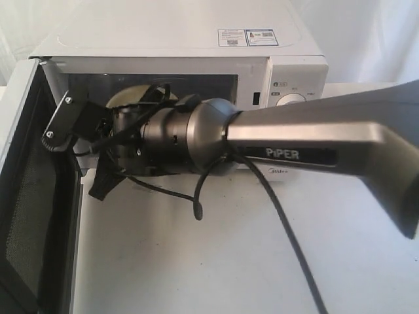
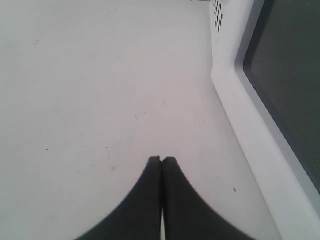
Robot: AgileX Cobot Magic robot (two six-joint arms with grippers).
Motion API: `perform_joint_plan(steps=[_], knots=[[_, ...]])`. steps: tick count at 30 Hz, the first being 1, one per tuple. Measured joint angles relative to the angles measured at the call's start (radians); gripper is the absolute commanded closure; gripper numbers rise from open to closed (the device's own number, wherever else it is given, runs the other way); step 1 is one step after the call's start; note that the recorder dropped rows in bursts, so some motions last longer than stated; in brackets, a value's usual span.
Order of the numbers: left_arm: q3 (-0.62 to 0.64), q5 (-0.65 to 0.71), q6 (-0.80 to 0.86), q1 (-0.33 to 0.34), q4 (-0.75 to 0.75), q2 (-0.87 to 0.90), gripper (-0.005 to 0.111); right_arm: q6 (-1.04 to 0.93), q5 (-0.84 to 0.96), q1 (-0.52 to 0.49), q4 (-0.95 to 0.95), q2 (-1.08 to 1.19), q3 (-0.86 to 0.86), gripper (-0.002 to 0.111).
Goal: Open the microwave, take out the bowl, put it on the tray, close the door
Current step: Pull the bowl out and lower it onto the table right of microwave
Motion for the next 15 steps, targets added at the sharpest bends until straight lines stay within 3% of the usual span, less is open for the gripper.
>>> perform_joint_plan(steps=[6, 15], knots=[[0.000, 0.000, 0.000, 0.000, 0.000, 0.000, 0.107, -0.078, 0.128, 0.006, 0.348, -0.149, 0.093, 0.108], [0.000, 0.000, 0.000, 0.000, 0.000, 0.000, 0.107, -0.100, 0.331, 0.049, 0.415, -0.439, 0.446, 0.108]])
